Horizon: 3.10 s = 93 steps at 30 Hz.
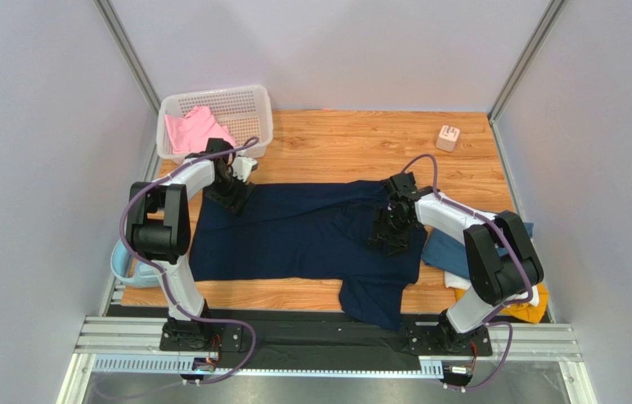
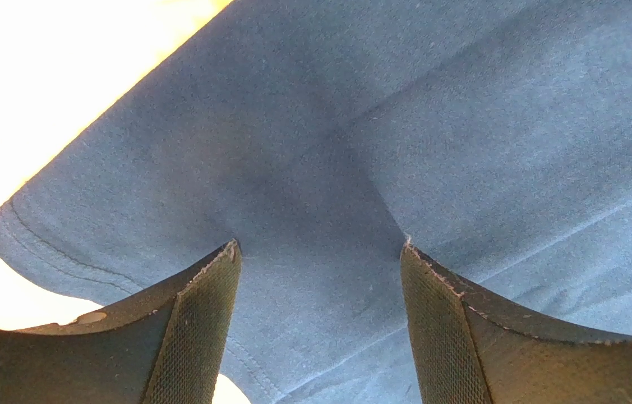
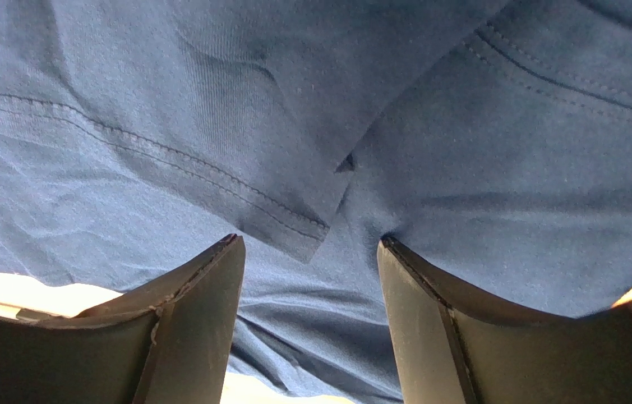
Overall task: Fold and stack the t-shirts
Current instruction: Fold the flattened tshirt in 1/3 of the way
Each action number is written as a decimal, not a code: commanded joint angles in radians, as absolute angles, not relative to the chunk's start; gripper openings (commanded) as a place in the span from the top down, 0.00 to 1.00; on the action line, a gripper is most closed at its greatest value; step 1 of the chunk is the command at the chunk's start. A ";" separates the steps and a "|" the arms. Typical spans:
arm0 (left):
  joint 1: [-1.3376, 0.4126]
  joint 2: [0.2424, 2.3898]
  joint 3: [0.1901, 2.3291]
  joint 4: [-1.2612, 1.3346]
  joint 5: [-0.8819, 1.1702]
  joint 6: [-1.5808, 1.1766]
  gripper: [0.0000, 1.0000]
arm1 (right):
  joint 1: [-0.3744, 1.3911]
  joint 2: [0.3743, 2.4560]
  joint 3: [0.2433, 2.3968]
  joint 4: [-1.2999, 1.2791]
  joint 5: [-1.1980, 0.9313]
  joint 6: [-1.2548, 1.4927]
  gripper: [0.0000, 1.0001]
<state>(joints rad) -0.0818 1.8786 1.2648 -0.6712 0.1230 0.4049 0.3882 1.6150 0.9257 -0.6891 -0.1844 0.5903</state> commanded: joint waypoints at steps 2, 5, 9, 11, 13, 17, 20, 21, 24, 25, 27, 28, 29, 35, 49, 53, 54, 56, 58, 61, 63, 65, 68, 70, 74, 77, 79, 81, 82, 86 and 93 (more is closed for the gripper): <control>-0.066 1.819 1.232 -0.623 0.161 0.373 0.25 | 0.384 1.638 0.969 -0.635 -0.173 0.612 0.35; -0.052 1.835 1.216 -0.597 0.158 0.367 0.25 | 0.385 1.664 0.980 -0.627 -0.167 0.612 0.36; -0.032 1.867 1.219 -0.575 0.166 0.362 0.26 | 0.385 1.681 1.006 -0.632 -0.160 0.609 0.36; -0.028 1.882 1.219 -0.575 0.163 0.364 0.27 | 0.385 1.680 1.012 -0.635 -0.163 0.611 0.36; -0.023 1.882 1.218 -0.574 0.164 0.364 0.27 | 0.385 1.672 1.025 -0.656 -0.173 0.612 0.37; -0.021 1.865 1.206 -0.575 0.175 0.370 0.27 | 0.385 1.608 1.016 -0.698 -0.178 0.618 0.38; -0.021 1.850 1.201 -0.572 0.179 0.371 0.27 | 0.387 1.549 1.000 -0.718 -0.172 0.632 0.38; -0.021 1.847 1.200 -0.572 0.179 0.373 0.27 | 0.387 1.530 0.994 -0.709 -0.184 0.637 0.38; -0.021 1.845 1.203 -0.574 0.181 0.371 0.27 | 0.388 1.532 0.977 -0.687 -0.202 0.653 0.38; -0.021 1.845 1.203 -0.575 0.184 0.371 0.27 | 0.388 1.546 0.976 -0.681 -0.210 0.661 0.38; -0.021 1.844 1.204 -0.577 0.187 0.370 0.27 | 0.388 1.560 0.965 -0.658 -0.227 0.666 0.38; -0.021 1.844 1.201 -0.578 0.189 0.371 0.27 | 0.391 1.571 0.965 -0.650 -0.229 0.673 0.38; -0.021 1.842 1.200 -0.578 0.190 0.370 0.27 | 0.397 1.575 0.963 -0.647 -0.229 0.675 0.38; -0.021 1.833 1.193 -0.581 0.195 0.370 0.27 | 0.400 1.594 0.963 -0.635 -0.215 0.675 0.39; -0.021 1.813 1.178 -0.580 0.192 0.374 0.27 | 0.400 1.652 0.971 -0.583 -0.230 0.707 0.42; -0.021 1.813 1.175 -0.577 0.195 0.374 0.28 | 0.400 1.654 0.973 -0.572 -0.227 0.710 0.49; -0.021 1.815 1.174 -0.577 0.196 0.374 0.28 | 0.400 1.655 0.973 -0.572 -0.227 0.709 0.50; -0.021 1.816 1.172 -0.575 0.195 0.374 0.28 | 0.400 1.658 0.974 -0.569 -0.227 0.710 0.57; -0.021 1.818 1.169 -0.574 0.195 0.377 0.28 | 0.400 1.663 0.973 -0.566 -0.229 0.712 0.64; -0.021 1.818 1.163 -0.569 0.192 0.379 0.28 | 0.399 1.664 0.974 -0.565 -0.230 0.712 0.75; -0.021 1.818 1.161 -0.568 0.189 0.380 0.28 | 0.400 1.661 0.976 -0.568 -0.229 0.710 0.81; -0.021 1.819 1.160 -0.566 0.190 0.380 0.28 | 0.400 1.652 0.974 -0.577 -0.222 0.707 0.88; -0.021 1.819 1.160 -0.566 0.189 0.380 0.28 | 0.400 1.638 0.965 -0.589 -0.215 0.703 0.94; -0.021 1.819 1.158 -0.565 0.192 0.380 0.28 | 0.400 1.625 0.954 -0.597 -0.213 0.700 0.96; -0.021 1.821 1.155 -0.565 0.193 0.379 0.28 | 0.400 1.598 0.931 -0.601 -0.213 0.701 1.00; -0.021 1.822 1.154 -0.563 0.192 0.383 0.28 | 0.400 1.568 0.905 -0.609 -0.221 0.703 1.00; -0.021 1.821 1.154 -0.563 0.187 0.385 0.28 | 0.403 1.536 0.885 -0.614 -0.222 0.707 1.00; -0.021 1.821 1.157 -0.566 0.189 0.385 0.28 | 0.403 1.516 0.856 -0.621 -0.224 0.707 1.00; -0.021 1.819 1.158 -0.566 0.192 0.385 0.28 | 0.402 1.494 0.847 -0.630 -0.222 0.707 1.00; -0.021 1.822 1.160 -0.568 0.202 0.379 0.28 | 0.402 1.450 0.815 -0.658 -0.207 0.700 1.00; -0.021 1.816 1.158 -0.574 0.204 0.380 0.28 | 0.402 1.419 0.836 -0.716 -0.184 0.677 1.00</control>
<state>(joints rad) -0.0254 1.8355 1.1786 -0.5457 0.1673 0.3843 0.3969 1.4609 0.8143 -0.6682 -0.2073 0.6987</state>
